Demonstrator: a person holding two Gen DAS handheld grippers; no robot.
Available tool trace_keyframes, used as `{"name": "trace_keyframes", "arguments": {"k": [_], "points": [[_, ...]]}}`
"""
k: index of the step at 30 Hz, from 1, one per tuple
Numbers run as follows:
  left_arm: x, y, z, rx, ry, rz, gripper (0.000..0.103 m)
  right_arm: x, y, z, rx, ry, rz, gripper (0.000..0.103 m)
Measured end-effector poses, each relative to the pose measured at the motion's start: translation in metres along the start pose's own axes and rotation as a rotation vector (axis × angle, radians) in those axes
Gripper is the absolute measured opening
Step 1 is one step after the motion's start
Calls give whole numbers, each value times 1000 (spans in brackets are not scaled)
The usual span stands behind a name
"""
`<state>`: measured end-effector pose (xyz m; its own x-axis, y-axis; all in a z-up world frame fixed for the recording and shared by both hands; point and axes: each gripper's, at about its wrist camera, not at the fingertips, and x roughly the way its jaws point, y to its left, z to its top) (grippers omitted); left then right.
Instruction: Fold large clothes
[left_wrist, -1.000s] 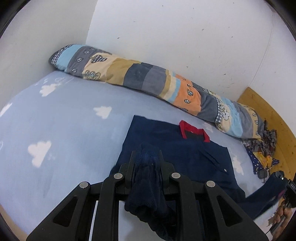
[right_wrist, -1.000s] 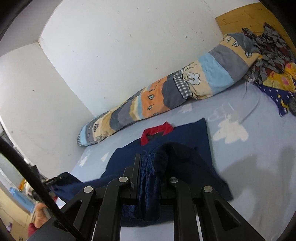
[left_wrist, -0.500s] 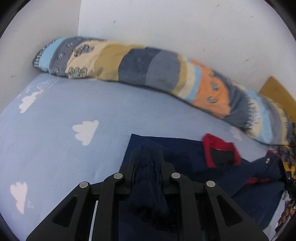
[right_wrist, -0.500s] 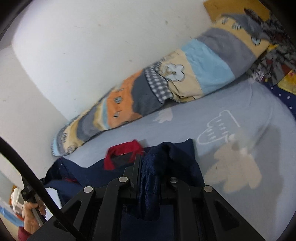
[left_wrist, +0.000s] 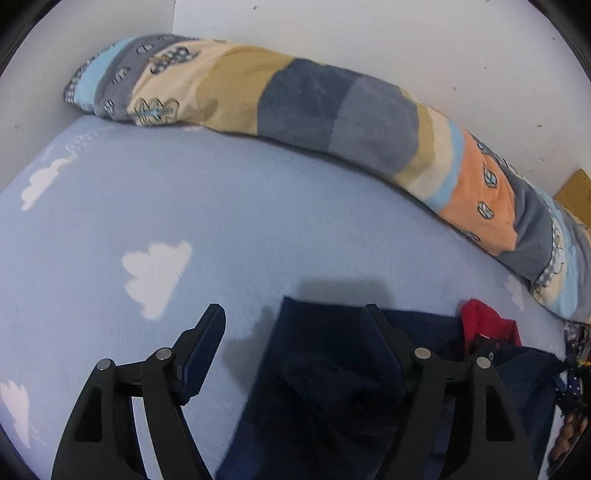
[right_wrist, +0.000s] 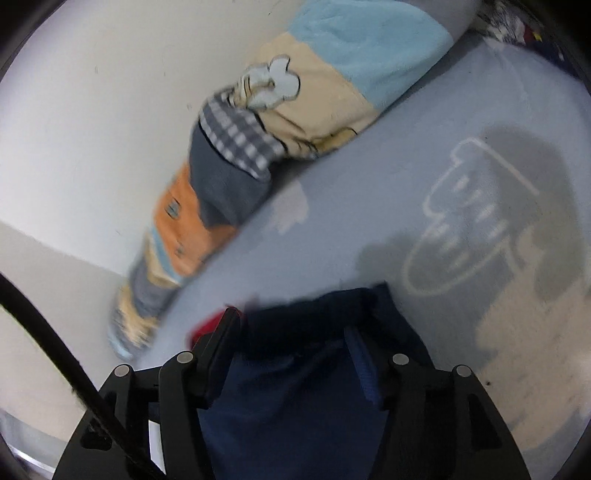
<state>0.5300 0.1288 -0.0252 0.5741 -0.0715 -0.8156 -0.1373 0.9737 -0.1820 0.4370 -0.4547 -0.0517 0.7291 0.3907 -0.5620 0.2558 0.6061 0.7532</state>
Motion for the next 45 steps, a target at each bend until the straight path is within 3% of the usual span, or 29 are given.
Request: {"name": "trace_keyframes", "arguments": {"k": [3, 7, 10, 14, 17, 24, 26, 31, 33, 34, 36, 38, 41, 45], "points": [[-10, -2, 3, 36, -35, 24, 75, -11, 12, 2, -39, -25, 1, 63], [-18, 2, 6, 51, -86, 51, 77, -40, 41, 1, -179, -172, -58, 65], [-26, 7, 10, 46, -120, 66, 77, -48, 54, 2, -238, -213, -105, 66], [-34, 9, 20, 69, -179, 83, 78, -23, 75, -27, -400, -128, -124, 66], [-35, 5, 21, 79, -148, 96, 78, -1, 84, -58, -474, -77, -103, 66], [-23, -44, -22, 327, -93, -34, 78, 46, 93, -102, -644, 21, -155, 66], [1, -58, -24, 394, -77, 42, 78, 53, 89, -102, -652, 31, -189, 66], [60, -50, 1, 308, -42, 188, 80, 61, 67, -86, -605, 31, -299, 66], [57, -48, 4, 265, -43, 172, 80, 54, 59, -78, -593, 10, -338, 66], [46, -49, 2, 255, -62, 128, 80, 45, 58, -77, -601, -13, -345, 66], [23, -52, -4, 270, -105, 76, 80, 32, 65, -82, -651, -26, -316, 66], [-5, -64, -20, 321, -111, 70, 80, 20, 78, -101, -709, -20, -272, 66], [-46, -77, -53, 347, -109, -23, 82, 14, 97, -140, -790, 45, -176, 66], [-67, -91, -108, 421, -77, -84, 82, 21, 115, -198, -916, 155, -126, 66]]}}
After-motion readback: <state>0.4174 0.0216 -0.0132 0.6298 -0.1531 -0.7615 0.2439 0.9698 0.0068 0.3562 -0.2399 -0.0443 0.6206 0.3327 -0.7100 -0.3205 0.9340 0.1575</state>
